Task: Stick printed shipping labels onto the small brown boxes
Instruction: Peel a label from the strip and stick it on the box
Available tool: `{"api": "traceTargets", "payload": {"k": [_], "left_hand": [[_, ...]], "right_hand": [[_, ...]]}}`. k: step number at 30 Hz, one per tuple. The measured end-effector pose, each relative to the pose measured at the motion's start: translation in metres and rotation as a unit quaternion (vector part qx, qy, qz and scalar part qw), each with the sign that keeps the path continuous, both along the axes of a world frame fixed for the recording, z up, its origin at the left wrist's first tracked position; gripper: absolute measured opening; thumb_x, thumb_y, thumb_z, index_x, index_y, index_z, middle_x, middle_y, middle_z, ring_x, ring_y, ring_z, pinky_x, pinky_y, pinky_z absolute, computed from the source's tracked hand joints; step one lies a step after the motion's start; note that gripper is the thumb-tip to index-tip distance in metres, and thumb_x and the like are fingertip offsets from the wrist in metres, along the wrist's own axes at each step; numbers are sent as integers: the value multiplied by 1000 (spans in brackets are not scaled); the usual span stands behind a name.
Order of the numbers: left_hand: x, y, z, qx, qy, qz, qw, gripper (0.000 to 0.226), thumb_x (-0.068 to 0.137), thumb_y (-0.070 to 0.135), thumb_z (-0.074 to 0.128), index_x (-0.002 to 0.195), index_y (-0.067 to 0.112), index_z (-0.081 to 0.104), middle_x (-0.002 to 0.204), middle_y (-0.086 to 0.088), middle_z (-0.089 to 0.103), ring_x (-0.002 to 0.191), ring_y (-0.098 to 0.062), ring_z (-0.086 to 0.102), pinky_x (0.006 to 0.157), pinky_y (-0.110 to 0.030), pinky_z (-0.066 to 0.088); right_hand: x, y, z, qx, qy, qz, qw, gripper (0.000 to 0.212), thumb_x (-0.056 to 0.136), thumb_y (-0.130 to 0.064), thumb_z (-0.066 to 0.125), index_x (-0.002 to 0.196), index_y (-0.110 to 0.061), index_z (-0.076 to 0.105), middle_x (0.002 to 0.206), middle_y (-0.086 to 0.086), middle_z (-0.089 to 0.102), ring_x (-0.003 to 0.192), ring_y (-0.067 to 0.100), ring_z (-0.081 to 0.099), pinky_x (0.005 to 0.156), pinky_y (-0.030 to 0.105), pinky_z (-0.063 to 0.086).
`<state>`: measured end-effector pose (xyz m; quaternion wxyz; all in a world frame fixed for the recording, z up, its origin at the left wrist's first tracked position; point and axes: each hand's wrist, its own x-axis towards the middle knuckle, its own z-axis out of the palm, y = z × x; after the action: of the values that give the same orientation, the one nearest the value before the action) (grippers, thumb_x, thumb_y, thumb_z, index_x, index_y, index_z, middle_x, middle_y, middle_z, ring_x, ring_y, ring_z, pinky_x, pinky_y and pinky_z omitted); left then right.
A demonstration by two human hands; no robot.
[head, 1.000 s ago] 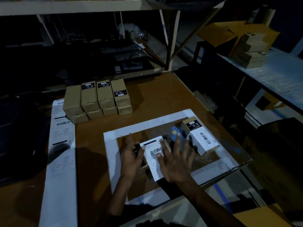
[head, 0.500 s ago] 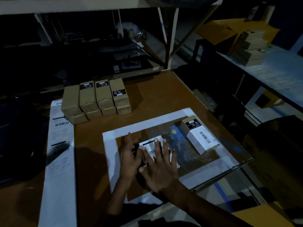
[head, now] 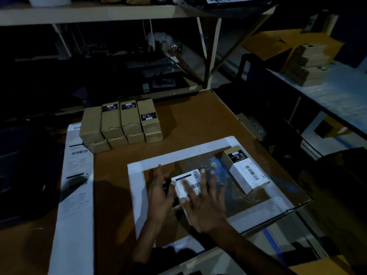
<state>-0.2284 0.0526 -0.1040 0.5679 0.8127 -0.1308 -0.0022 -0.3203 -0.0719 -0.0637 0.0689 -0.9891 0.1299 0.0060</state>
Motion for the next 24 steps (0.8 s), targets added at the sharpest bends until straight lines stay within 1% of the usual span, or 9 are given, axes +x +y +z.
{"api": "traceTargets", "payload": {"k": [2, 5, 10, 14, 17, 19, 20, 22, 24], "left_hand": [[0, -1, -2, 3, -1, 5, 1000, 73, 98, 18, 60, 154, 40, 18, 125, 5, 59, 111, -6, 59, 89, -22, 52], [2, -1, -2, 12, -2, 11, 1000, 73, 98, 21, 60, 158, 32, 19, 128, 3, 59, 112, -10, 58, 91, -26, 50], [-4, 0, 8, 4, -12, -1, 1000, 71, 98, 13, 60, 156, 28, 22, 117, 24, 55, 106, 10, 57, 85, -7, 45], [-1, -2, 4, 22, -6, 14, 1000, 72, 98, 17, 61, 158, 26, 21, 123, 9, 58, 109, -8, 59, 90, -25, 50], [-2, -2, 7, 18, -11, 14, 1000, 71, 99, 18, 60, 157, 27, 21, 123, 10, 58, 109, -9, 59, 92, -28, 50], [-3, -1, 8, 14, -8, 7, 1000, 71, 99, 16, 60, 156, 32, 20, 120, 16, 57, 109, 0, 57, 93, -24, 49], [-3, -1, 8, 14, -4, 4, 1000, 72, 99, 15, 60, 156, 32, 20, 119, 19, 57, 109, 1, 57, 93, -23, 50], [-3, 0, 6, 20, -5, 4, 1000, 71, 99, 17, 60, 157, 29, 20, 120, 13, 59, 110, -6, 59, 92, -27, 52], [-3, -1, 5, 28, -9, 12, 999, 71, 99, 19, 60, 156, 29, 20, 127, 4, 59, 112, -12, 59, 91, -26, 52]], "right_hand": [[3, -22, -2, 12, 10, -43, 999, 65, 93, -72, -2, 154, -51, -10, 157, 9, -40, 142, 34, -42, 114, 60, -21], [7, -15, 2, 0, 34, -39, 999, 66, 95, -72, -1, 153, -46, -17, 155, 13, -43, 140, 37, -45, 111, 62, -23], [-2, 3, -2, 1, 6, 52, 999, 63, 98, -69, 8, 155, -49, -9, 159, 11, -36, 141, 31, -44, 111, 57, -23], [7, -33, 8, -6, 25, -36, 999, 73, 87, -73, -10, 156, -47, -10, 156, 13, -40, 140, 35, -45, 111, 61, -24], [4, -6, -3, -14, 23, 2, 1000, 69, 96, -71, 2, 158, -40, -3, 160, 17, -31, 144, 37, -38, 108, 60, -29], [-1, 10, -3, -17, -2, 26, 1000, 66, 100, -68, 14, 159, -38, 13, 166, 19, -9, 151, 39, -18, 113, 61, -15], [-2, 9, -3, -29, -5, 36, 999, 65, 100, -68, 14, 159, -41, 11, 166, 17, -11, 151, 38, -20, 114, 59, -14], [0, -6, -4, -18, 15, 20, 1000, 64, 98, -70, 6, 156, -47, -6, 160, 14, -33, 143, 35, -40, 112, 56, -24], [4, -21, -4, -19, 1, -26, 999, 67, 95, -72, 0, 157, -47, -5, 158, 14, -35, 141, 35, -43, 110, 57, -27]]}}
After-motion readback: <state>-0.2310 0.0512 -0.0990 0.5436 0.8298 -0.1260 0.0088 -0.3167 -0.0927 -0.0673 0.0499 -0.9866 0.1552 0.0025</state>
